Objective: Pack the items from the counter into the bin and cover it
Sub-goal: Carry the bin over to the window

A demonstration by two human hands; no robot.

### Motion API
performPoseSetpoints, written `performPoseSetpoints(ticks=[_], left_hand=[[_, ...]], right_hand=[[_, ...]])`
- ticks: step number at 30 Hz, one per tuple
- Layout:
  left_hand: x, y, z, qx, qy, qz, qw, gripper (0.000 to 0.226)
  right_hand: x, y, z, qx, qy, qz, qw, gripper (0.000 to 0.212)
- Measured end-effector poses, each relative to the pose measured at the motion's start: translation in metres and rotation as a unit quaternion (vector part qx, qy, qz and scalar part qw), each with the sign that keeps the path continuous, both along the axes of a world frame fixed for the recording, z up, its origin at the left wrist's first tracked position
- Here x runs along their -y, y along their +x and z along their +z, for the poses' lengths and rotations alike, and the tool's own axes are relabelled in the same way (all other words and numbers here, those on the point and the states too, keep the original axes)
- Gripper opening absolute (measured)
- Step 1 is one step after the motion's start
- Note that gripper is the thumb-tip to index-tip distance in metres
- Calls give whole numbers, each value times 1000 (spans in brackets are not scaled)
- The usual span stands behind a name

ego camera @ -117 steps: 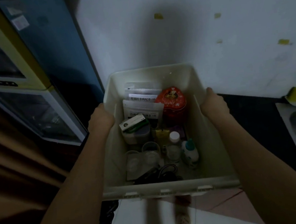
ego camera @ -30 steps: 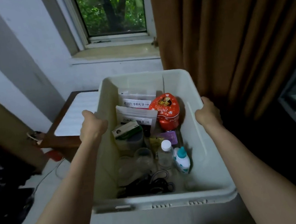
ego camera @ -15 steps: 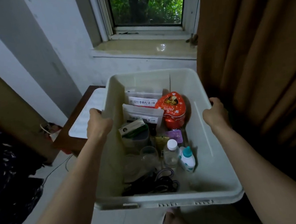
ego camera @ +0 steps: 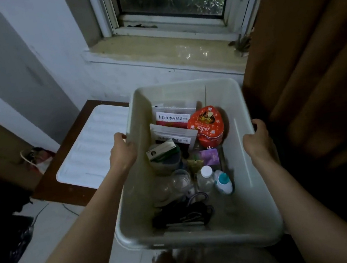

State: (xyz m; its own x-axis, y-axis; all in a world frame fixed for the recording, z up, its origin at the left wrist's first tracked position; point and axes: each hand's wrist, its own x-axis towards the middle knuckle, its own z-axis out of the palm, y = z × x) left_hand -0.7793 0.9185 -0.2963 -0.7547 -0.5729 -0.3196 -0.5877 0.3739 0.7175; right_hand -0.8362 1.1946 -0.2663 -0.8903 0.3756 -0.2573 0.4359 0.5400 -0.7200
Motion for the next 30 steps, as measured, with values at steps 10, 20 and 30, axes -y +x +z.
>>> performPoseSetpoints(ticks=[10,20,30], left_hand=[[31,-58,-18,53,-11,-13,998,32],[74,-93,-21,67,-31,-17,997,33],[103,-111,-24,92,-82,-46,991,33]], right_hand=[[35,-57,-30,22,-16,-47,999,52],[72,-93,-43,21,-13,-41,999,52],[96,-81,-67,26,-1,-33,999,53]])
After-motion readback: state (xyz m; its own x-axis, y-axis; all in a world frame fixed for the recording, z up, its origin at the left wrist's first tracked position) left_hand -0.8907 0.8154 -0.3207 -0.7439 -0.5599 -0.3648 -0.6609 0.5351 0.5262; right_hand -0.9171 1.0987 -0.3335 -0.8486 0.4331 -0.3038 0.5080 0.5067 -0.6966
